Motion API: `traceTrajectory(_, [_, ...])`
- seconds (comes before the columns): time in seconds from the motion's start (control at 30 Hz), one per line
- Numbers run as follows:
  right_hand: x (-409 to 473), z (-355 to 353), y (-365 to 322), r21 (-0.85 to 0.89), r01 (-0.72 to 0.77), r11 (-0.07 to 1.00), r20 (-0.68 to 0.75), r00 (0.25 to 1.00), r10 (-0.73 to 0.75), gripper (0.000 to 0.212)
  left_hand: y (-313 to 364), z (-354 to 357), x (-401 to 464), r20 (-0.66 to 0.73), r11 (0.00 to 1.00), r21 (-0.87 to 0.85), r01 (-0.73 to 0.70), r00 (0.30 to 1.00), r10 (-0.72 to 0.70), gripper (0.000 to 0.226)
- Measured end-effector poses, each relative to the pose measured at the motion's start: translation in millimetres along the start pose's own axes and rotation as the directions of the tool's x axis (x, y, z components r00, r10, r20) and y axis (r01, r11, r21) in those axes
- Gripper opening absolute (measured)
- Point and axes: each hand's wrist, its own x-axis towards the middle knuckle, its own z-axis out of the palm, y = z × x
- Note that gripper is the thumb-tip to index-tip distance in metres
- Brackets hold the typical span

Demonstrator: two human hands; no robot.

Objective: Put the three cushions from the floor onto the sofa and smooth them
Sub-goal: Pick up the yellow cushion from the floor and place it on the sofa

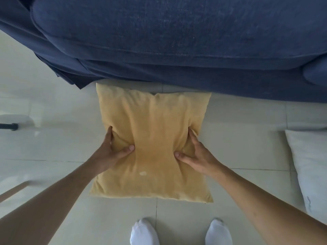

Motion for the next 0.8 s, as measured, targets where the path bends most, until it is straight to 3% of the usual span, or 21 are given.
traceTrajectory(0.13, [-28.5,2.6,-10.1,0.012,0.056,0.998,-0.035,0.998,-0.056,0.117,-0.5,0.2,-39.6,0.05,0.992,-0.069,-0.101,0.993,0.105,0.141])
traceTrajectory(0.3, [-86.6,-3.0,-22.6,-0.008,0.063,0.998,-0.062,0.996,-0.064,0.11,10.5,13.5,-107.9,0.078,0.988,-0.089,-0.127,0.988,0.134,0.138])
traceTrajectory(0.53, [-190.6,-25.7,-34.8,0.015,0.099,0.995,-0.115,0.989,-0.097,0.11,44.3,14.4,-220.8,0.001,0.988,-0.001,-0.152,0.988,0.152,0.133])
traceTrajectory(0.8, [-298.4,-89.6,-97.6,0.004,0.192,0.981,-0.195,0.963,-0.187,0.102,127.8,-18.8,-331.0,-0.101,0.984,0.027,-0.176,0.979,0.178,0.135])
